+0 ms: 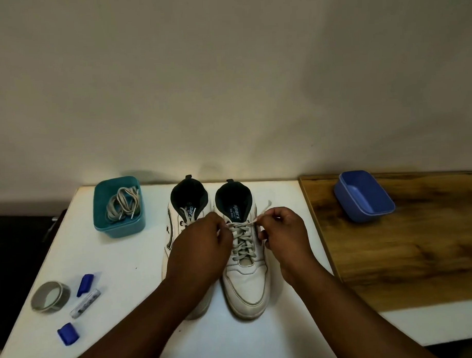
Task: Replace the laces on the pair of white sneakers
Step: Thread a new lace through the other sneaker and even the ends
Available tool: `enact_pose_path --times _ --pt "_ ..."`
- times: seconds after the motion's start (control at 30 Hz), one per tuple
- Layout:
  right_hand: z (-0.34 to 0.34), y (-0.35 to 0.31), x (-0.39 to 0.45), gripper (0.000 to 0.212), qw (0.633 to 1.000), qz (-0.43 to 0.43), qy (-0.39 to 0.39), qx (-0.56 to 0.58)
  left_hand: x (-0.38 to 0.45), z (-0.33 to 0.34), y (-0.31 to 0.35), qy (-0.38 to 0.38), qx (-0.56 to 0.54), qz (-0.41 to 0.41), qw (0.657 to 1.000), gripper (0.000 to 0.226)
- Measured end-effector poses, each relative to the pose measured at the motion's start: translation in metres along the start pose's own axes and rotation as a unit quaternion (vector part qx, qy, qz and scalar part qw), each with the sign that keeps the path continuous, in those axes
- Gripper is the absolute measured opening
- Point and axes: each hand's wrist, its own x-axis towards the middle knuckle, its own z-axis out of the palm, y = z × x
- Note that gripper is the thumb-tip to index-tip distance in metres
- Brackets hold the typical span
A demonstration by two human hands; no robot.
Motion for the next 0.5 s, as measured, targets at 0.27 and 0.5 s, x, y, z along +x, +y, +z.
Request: enact_pose_path --times 0.27,0.5 --pt "0.003 0.007 0.005 0.021 0.998 -0.046 -0.012 -0.039 0.003 0.001 -0.001 -0.015 -0.144 -0.046 0.988 0.009" --pt "-0.005 0.016 0.009 0.023 0.938 -0.248 -0.021 -0.24 0.001 -0.004 -0.001 0.038 0.124 0.032 0.991 0.021"
